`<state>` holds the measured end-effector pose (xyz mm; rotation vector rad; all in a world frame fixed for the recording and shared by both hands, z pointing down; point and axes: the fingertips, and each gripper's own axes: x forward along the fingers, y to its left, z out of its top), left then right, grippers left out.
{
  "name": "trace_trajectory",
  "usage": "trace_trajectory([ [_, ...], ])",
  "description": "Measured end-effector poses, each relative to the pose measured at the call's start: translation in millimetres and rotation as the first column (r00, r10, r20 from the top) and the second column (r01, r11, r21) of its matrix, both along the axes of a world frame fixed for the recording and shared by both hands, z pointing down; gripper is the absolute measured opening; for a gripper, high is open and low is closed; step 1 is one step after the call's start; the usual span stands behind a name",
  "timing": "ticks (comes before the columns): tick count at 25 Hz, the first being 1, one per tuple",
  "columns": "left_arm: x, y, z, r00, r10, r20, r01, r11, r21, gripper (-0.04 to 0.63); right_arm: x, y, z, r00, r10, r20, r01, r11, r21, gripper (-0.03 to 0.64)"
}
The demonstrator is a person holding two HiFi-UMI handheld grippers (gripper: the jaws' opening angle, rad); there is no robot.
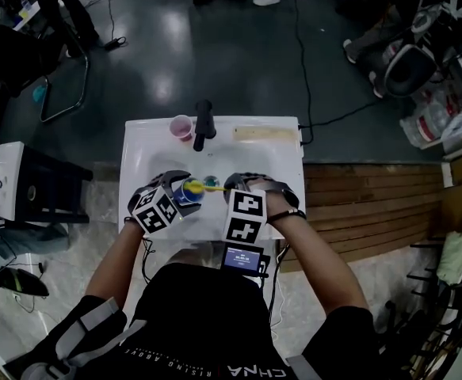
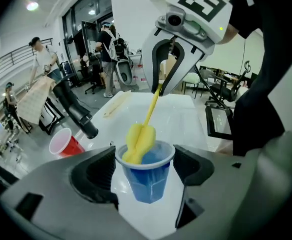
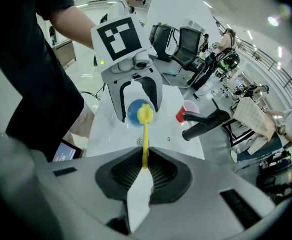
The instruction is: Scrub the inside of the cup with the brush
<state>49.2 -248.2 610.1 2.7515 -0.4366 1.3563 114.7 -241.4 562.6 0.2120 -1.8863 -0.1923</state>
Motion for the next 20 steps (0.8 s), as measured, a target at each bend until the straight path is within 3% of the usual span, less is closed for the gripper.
trace_trajectory([
  [6,-9.8,-4.9,-12.7,0.989,-0.124,-0.085,0.122,0.992,-0.023,0.362,17.3,-5.3,-9.9,0.992,0.1,0.079,-0.1,0.995,0.0,0.041],
  [11,-9.5,-4.9,-28.9,0.964,-0.199,-0.174,0.197,0.98,-0.033,0.362,31.5,-2.9,-11.6,0.963,0.207,0.175,-0.204,0.978,-0.034,0.041],
  [16,-0.8,2.8,-47.2,0.937,-0.225,-0.268,0.229,0.973,-0.018,0.362,45.4,6.4,-10.8,0.902,0.321,0.29,-0.31,0.947,-0.082,0.041],
  [20,9.4,14.1,-59.9,0.891,-0.269,-0.365,0.274,0.961,-0.039,0.362,60.7,15.7,-7.2,0.817,0.426,0.389,-0.402,0.904,-0.146,0.041],
])
